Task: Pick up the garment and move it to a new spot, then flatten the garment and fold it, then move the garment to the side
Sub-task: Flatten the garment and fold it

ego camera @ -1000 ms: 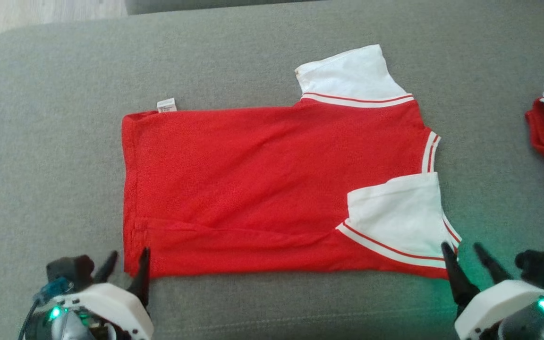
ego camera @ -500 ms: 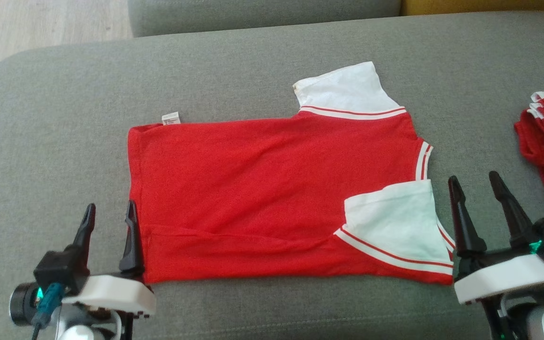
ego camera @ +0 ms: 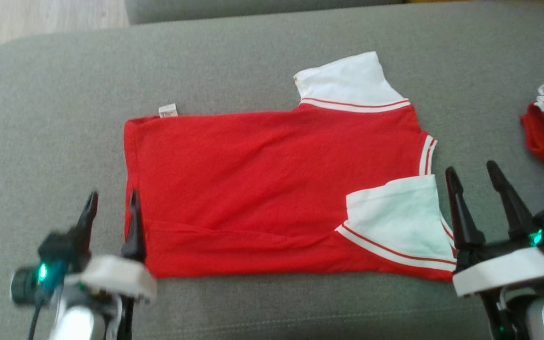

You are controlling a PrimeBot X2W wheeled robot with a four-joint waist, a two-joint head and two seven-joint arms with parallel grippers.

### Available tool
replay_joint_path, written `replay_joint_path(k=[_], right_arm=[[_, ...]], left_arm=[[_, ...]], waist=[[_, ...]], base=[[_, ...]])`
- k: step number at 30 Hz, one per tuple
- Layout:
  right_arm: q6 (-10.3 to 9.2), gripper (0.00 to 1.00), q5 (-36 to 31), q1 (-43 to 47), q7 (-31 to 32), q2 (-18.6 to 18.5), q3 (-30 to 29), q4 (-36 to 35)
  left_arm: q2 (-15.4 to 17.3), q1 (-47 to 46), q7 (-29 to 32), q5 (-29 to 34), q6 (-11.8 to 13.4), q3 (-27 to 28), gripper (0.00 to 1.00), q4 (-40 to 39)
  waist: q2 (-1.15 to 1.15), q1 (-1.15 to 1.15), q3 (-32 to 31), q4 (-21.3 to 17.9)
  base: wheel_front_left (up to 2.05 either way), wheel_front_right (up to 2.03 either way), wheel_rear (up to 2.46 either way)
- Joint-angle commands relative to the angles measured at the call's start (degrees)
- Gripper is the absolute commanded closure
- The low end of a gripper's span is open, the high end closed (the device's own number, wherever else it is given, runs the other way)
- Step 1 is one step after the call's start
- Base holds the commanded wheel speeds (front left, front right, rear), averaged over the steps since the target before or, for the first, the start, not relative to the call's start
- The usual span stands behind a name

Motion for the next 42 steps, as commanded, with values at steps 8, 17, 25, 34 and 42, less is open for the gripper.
replay_joint_path(k=[8, 17, 25, 34, 42], right_arm=[[0.21, 0.00, 1.4, -6.5, -0.7, -0.5, 3.0, -1.9], [0.21, 0.00, 2.7, -8.9, -2.2, -0.1, 4.4, 1.0], [0.21, 0.00, 3.4, -9.6, -3.5, 0.3, 3.9, 3.1], [0.21, 0.00, 4.2, -12.6, -2.9, -1.2, 3.2, 5.0], [0.21, 0.00, 7.1, -24.1, 0.2, -6.4, 1.8, 12.2]], left_arm=[[2.8, -26.6, 7.1, -3.1, -6.4, 1.8, 0.00, 11.9], [6.2, -39.6, 16.0, -5.9, -9.9, 3.0, 0.00, 30.4], [7.2, -44.1, 23.5, -8.0, -12.3, 2.5, 0.00, 40.3], [6.9, -45.9, 23.2, -8.4, -13.2, 1.6, 1.00, 42.0], [5.6, -48.3, 20.8, -8.2, -12.9, 0.8, 1.00, 39.7]], waist=[[0.00, 0.00, 8.2, -0.9], [0.00, 0.00, 11.6, -3.8], [0.00, 0.00, 12.6, -5.0], [0.00, 0.00, 12.7, -4.8], [0.00, 0.00, 14.5, -2.0]], base=[[0.00, 0.00, 0.00], [0.00, 0.00, 0.00], [0.00, 0.00, 0.00], [0.00, 0.00, 0.00], [0.00, 0.00, 0.00]])
